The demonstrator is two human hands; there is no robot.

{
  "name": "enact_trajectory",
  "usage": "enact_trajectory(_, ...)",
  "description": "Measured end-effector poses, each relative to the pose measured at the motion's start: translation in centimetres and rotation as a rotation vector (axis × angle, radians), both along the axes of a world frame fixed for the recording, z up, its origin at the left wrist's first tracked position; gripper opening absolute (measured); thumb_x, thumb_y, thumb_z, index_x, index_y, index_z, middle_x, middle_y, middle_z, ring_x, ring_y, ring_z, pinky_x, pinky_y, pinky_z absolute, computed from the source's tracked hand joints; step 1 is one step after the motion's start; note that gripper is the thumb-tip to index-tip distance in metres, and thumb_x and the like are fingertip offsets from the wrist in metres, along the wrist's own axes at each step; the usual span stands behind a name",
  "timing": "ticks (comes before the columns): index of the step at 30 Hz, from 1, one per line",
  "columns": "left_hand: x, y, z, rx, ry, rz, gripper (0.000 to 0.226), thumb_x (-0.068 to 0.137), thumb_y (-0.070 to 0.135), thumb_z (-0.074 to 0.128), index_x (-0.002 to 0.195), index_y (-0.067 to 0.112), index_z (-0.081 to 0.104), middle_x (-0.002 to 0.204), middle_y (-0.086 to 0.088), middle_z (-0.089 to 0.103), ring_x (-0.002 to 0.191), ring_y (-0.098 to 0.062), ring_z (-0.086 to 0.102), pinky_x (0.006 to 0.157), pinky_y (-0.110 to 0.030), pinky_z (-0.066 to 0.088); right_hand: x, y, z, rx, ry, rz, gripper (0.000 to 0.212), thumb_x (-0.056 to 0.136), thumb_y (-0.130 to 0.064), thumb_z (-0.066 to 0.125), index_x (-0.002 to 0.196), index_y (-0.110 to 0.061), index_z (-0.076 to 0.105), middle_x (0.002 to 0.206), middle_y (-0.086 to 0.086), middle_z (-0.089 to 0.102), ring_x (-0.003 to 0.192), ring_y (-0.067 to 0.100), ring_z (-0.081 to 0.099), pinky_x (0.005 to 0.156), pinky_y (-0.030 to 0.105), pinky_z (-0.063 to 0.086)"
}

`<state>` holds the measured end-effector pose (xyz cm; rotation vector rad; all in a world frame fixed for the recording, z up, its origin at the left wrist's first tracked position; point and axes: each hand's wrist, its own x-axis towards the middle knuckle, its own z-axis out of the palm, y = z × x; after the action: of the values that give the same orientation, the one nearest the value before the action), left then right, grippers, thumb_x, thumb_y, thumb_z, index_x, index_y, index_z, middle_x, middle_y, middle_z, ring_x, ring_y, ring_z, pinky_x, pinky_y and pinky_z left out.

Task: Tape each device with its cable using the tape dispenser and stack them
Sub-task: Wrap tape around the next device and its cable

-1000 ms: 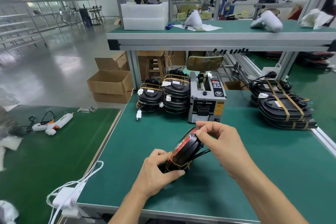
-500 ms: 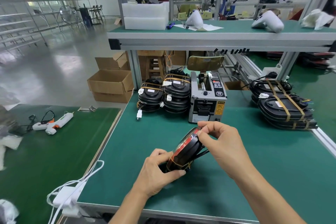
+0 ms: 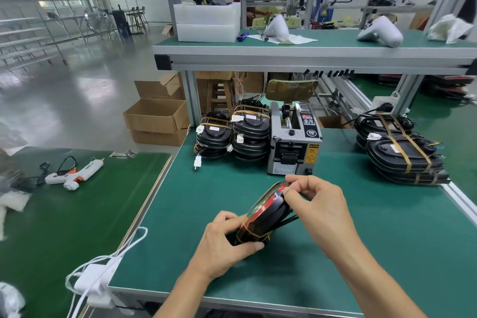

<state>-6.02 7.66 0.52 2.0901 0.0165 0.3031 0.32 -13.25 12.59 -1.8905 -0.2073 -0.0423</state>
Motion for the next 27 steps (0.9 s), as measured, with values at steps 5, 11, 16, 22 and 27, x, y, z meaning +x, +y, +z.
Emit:
enact_trajectory(5, 0.0, 0.1, -0.1, 0.004, -0.005, 0.000, 0.040, 0.070, 0.065, 0.089, 0.108, 0.061, 0.078, 0.104, 0.009, 0.062, 0.105, -0.014, 0.066, 0.088, -0.012, 0.045, 0.1, -0.3, -0.1, 0.001, -0.011, 0.006, 0.015, 0.078, -0.017, 0.075, 0.072, -0.030, 0.073, 0.102, -0.028, 0.074, 0.095, -0.009, 0.069, 0.089, 0.027, 0.052)
enact_trajectory(11, 0.0, 0.1, -0.1, 0.010, 0.007, -0.004, 0.040, 0.071, 0.065, 0.088, 0.109, 0.062, 0.077, 0.106, 0.007, 0.062, 0.105, -0.014, 0.066, 0.090, -0.014, 0.047, 0.3, -0.2, -1.1, 0.088, 0.011, 0.002, 0.015, 0.083, -0.015, 0.078, 0.079, -0.029, 0.071, 0.102, -0.025, 0.075, 0.097, -0.004, 0.072, 0.088, 0.029, 0.054)
enact_trajectory(16, 0.0, 0.0, 0.0, 0.011, 0.002, -0.005, 0.040, 0.071, 0.064, 0.088, 0.109, 0.062, 0.077, 0.105, 0.005, 0.062, 0.105, -0.015, 0.065, 0.090, -0.013, 0.046, 0.6, 0.0, -1.5, 0.160, 0.051, 0.020, 0.015, 0.088, -0.011, 0.076, 0.093, -0.026, 0.073, 0.094, -0.011, 0.077, 0.096, 0.006, 0.072, 0.088, 0.029, 0.053)
enact_trajectory(22, -0.1, 0.1, 0.0, 0.012, 0.016, -0.004, 0.039, 0.071, 0.067, 0.087, 0.108, 0.060, 0.078, 0.106, 0.004, 0.062, 0.103, -0.014, 0.065, 0.091, -0.017, 0.048, 1.1, 0.3, -1.9, 0.212, 0.060, -0.007, 0.015, 0.096, -0.015, 0.068, 0.096, -0.029, 0.074, 0.092, -0.014, 0.076, 0.089, 0.004, 0.069, 0.080, 0.023, 0.047)
enact_trajectory(27, -0.1, 0.0, 0.2, 0.015, 0.004, -0.002, 0.037, 0.070, 0.063, 0.087, 0.106, 0.061, 0.078, 0.104, 0.005, 0.062, 0.105, -0.016, 0.064, 0.088, -0.014, 0.045, 1.1, 0.3, -2.1, 0.142, -0.003, 0.019, 0.010, 0.094, -0.026, 0.074, 0.098, -0.035, 0.074, 0.096, -0.017, 0.076, 0.096, 0.001, 0.069, 0.086, 0.026, 0.050)
